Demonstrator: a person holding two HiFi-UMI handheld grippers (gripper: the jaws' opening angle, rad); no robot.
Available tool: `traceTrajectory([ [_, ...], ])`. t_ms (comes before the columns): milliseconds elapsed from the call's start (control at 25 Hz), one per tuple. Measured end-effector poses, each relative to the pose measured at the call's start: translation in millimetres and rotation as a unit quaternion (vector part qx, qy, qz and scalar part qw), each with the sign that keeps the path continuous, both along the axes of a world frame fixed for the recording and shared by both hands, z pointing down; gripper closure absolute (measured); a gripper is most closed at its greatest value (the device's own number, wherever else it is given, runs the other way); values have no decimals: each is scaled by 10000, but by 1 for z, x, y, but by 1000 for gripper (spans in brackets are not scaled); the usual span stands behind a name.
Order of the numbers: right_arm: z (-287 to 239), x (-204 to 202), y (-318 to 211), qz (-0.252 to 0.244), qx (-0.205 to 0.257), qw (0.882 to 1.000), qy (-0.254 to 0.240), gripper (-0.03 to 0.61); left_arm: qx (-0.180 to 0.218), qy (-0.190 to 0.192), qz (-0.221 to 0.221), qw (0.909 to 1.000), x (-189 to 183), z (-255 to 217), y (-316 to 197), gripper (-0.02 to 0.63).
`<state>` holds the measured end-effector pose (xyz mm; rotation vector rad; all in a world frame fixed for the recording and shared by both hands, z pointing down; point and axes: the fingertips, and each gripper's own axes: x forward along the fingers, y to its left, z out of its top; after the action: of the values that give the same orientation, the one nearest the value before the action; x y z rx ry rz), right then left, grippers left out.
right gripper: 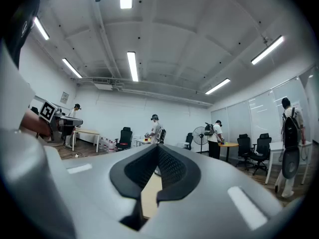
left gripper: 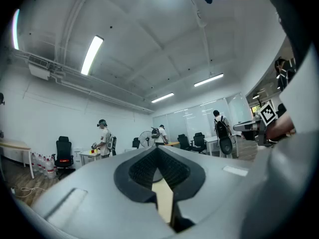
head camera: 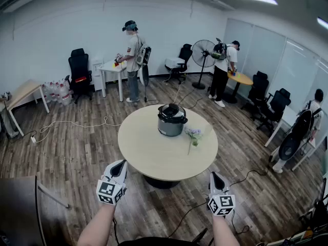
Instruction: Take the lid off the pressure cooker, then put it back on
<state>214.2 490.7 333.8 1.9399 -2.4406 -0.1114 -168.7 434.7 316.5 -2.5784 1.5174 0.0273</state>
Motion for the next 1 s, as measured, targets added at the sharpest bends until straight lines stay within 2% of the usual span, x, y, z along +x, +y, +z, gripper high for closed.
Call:
traceTrajectory([
  [360, 7, -1, -3, -101, 38, 9999, -130, 571, -35, -12, 24, 10000, 4, 5, 1, 614],
  [680, 21, -6, -11, -353, -198, 9991, -86, 569, -92, -48, 12, 9999, 16, 10, 1, 614],
  [800, 15, -5, -19, -588, -94, 9972, -446, 568, -116, -35, -12, 9999, 20, 14, -2, 614],
  [840, 15, -5, -24, -721, -158, 9942, -781, 485, -128, -33, -6, 9999, 22, 16, -3, 614],
  [880, 16, -6, -32, -839, -291, 9893, -1157, 222, -147, -30, 10, 9999, 24, 17, -4, 614],
  [920, 18, -8, -40, -929, -431, 9841, -1451, 82, -172, -20, 38, 9998, 26, 18, -5, 614],
  [1000, 19, -13, -49, -1004, -553, 9814, -1543, 75, -223, 18, 139, 9997, 34, 23, -7, 614],
])
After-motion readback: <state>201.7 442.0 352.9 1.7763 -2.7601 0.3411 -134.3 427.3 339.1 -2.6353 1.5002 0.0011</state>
